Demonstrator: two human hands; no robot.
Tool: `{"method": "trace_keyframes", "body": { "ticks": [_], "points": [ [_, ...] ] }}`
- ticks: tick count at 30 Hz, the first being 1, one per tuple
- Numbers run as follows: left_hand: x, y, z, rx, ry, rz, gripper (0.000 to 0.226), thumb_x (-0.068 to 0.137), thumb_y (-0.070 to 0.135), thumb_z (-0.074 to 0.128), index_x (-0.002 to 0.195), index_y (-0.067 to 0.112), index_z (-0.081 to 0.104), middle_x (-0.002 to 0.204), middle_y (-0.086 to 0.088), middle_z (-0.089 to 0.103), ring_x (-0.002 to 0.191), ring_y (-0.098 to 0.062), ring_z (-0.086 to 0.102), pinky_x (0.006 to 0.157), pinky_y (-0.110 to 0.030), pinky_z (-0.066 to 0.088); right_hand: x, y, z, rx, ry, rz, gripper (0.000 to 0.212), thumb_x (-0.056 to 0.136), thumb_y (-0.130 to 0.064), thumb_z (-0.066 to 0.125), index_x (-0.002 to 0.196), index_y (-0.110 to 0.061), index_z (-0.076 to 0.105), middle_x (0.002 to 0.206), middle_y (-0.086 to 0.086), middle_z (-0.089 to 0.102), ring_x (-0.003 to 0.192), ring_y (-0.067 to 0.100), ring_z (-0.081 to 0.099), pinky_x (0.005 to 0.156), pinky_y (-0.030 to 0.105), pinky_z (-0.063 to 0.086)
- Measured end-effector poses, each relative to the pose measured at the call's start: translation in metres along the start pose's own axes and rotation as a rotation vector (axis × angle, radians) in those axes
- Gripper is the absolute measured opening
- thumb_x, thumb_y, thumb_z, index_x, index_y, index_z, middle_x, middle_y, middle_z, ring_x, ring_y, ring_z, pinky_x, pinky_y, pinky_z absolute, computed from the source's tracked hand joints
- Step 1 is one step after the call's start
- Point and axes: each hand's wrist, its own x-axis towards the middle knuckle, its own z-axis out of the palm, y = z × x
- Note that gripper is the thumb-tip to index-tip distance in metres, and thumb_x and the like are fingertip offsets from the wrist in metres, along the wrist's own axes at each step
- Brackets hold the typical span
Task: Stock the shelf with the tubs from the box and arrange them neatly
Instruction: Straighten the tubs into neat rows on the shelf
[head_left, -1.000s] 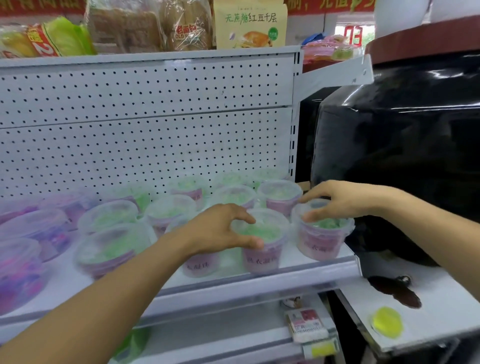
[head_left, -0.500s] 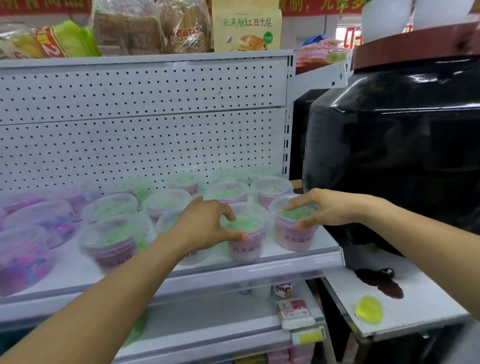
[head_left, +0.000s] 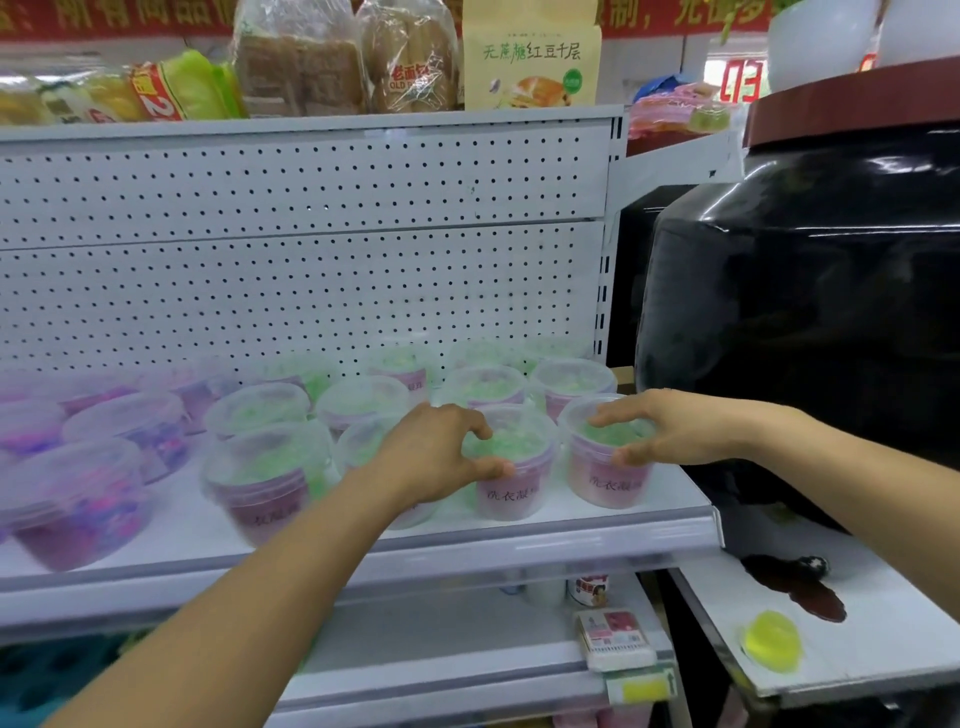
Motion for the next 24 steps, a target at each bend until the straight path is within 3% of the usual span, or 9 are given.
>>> {"method": "trace_keyframes", "body": {
  "ticks": [3, 5, 8, 11, 13, 15, 18, 24],
  "points": [
    [0.001, -0.004, -0.002, -0.012, -0.039, 0.058, 0.063, 0.073, 0.075, 0.054, 0.118, 0.032, 0.059, 0.127, 0.01, 0.059, 0.11, -0.019, 0.048, 0.097, -0.034, 0.039, 0.007, -0.009, -0.007, -0.067, 0.027, 0.046, 0.064, 0.067, -0.072, 0.059, 0.125, -0.045, 0.054, 0.142, -0.019, 0.043, 0.129, 0.009, 0.043, 0.11, 0.035, 0.033],
    [0.006, -0.016, -0.016, -0.072, -0.04, 0.078, 0.064, 0.076, 0.075, 0.049, 0.123, 0.034, 0.058, 0.134, 0.011, 0.055, 0.12, -0.018, 0.046, 0.104, -0.034, 0.035, 0.02, -0.019, -0.012, -0.042, 0.142, 0.022, 0.064, 0.066, -0.076, 0.055, 0.118, -0.04, 0.061, 0.132, -0.017, 0.052, 0.119, 0.009, 0.051, 0.102, 0.032, 0.04],
    [0.022, -0.051, -0.048, -0.086, 0.031, 0.029, 0.062, 0.082, 0.072, 0.044, 0.128, 0.033, 0.056, 0.135, 0.01, 0.055, 0.127, -0.017, 0.045, 0.105, -0.035, 0.036, 0.051, -0.036, -0.016, 0.061, 0.269, -0.049, 0.054, 0.078, -0.067, 0.055, 0.122, -0.037, 0.06, 0.135, -0.014, 0.054, 0.117, 0.009, 0.051, 0.097, 0.027, 0.038],
    [0.043, -0.092, -0.071, -0.018, 0.018, -0.06, 0.059, 0.087, 0.067, 0.041, 0.131, 0.029, 0.055, 0.139, 0.006, 0.052, 0.123, -0.017, 0.05, 0.092, -0.028, 0.035, 0.088, -0.054, -0.015, 0.089, 0.258, -0.072, 0.05, 0.084, -0.061, 0.053, 0.128, -0.04, 0.054, 0.143, -0.013, 0.045, 0.128, 0.011, 0.044, 0.104, 0.029, 0.034],
    [0.061, -0.116, -0.076, -0.021, -0.015, -0.121, 0.055, 0.092, 0.062, 0.036, 0.13, 0.027, 0.055, 0.138, 0.003, 0.053, 0.121, -0.019, 0.051, 0.093, -0.03, 0.036, 0.114, -0.063, -0.013, 0.08, 0.235, -0.066, 0.046, 0.088, -0.056, 0.051, 0.131, -0.039, 0.051, 0.146, -0.012, 0.042, 0.131, 0.012, 0.041, 0.111, 0.035, 0.032],
    [0.081, -0.134, -0.073, -0.052, -0.054, -0.186, 0.045, 0.098, 0.054, 0.031, 0.113, 0.022, 0.058, 0.119, -0.004, 0.057, 0.106, -0.023, 0.052, 0.088, -0.032, 0.037, 0.14, -0.07, -0.011, 0.054, 0.216, -0.053, 0.04, 0.096, -0.041, 0.046, 0.135, -0.034, 0.049, 0.148, -0.008, 0.04, 0.134, 0.013, 0.038, 0.113, 0.036, 0.029],
    [0.105, -0.146, -0.055, -0.087, -0.086, -0.236, 0.03, 0.101, 0.032, 0.03, 0.081, 0.012, 0.039, 0.085, -0.008, 0.045, 0.076, -0.021, 0.039, 0.069, -0.031, 0.03, 0.171, -0.076, -0.007, 0.023, 0.179, 0.011, 0.042, 0.099, -0.02, 0.038, 0.14, -0.026, 0.044, 0.153, -0.002, 0.033, 0.139, 0.018, 0.031, 0.115, 0.034, 0.024],
    [0.125, -0.147, -0.037, -0.198, 0.004, -0.242, 0.036, 0.094, 0.027, 0.041, 0.062, 0.015, 0.028, 0.056, -0.001, 0.029, 0.053, -0.02, 0.026, 0.054, -0.031, 0.021, 0.2, -0.085, 0.009, 0.067, 0.144, 0.088, 0.046, 0.097, -0.017, 0.038, 0.143, -0.015, 0.04, 0.154, 0.002, 0.03, 0.14, 0.019, 0.028, 0.11, 0.027, 0.022]
  ]
}}
